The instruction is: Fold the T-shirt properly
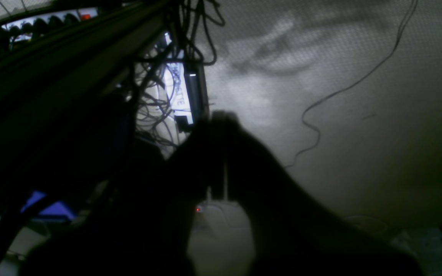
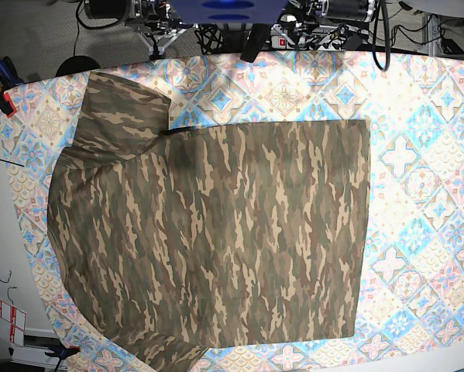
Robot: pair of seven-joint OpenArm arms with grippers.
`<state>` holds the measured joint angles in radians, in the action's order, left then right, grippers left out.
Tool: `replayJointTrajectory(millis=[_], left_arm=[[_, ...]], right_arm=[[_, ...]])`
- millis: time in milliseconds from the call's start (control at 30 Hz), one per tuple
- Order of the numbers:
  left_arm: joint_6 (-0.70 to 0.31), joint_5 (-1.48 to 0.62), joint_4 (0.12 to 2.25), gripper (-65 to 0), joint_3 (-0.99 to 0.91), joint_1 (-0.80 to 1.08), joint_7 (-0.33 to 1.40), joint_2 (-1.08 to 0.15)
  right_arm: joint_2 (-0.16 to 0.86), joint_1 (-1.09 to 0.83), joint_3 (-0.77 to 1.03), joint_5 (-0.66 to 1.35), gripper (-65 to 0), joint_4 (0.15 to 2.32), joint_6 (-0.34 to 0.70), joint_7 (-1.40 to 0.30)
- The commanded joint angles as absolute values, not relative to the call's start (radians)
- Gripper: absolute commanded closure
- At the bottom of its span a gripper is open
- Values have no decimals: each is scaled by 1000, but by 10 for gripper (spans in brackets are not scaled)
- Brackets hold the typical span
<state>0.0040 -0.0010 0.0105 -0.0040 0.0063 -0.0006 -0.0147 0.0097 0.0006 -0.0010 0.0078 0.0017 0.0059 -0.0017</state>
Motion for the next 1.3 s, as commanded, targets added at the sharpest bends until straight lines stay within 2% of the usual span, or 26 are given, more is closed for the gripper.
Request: replayJointTrajectory(millis=[0,233,533,733,933,1100,1200,1267], left_arm=[[7,4,10,0,-2,27,-4,-27],[5,5,8,0,-1,120,-143,-61],[5,-4,4,0,-7,228,-507,-119],[5,7,2,-1,-2,346,-924,-127],[4,4,7,0,-2,423,-1259,-127],[4,2,94,0,-5,463,-1253,-127],[4,1,242,0,-5,527,-1254,-127],[4,-5,418,0,-8,604,-1254,-127]], right_arm=[[21,-1,2,10,0,1,2,-1],[30,-65,4,10,0,4,2,47],[30,-177,111,28,0,0,1,262],[30,-278,110,28,0,0,1,518],[25,-381,108,28,0,0,1,840],[22,-453,108,28,0,0,1,1098],[22,-489,108,28,0,0,1,1221],[22,-509,108,28,0,0,1,1300]])
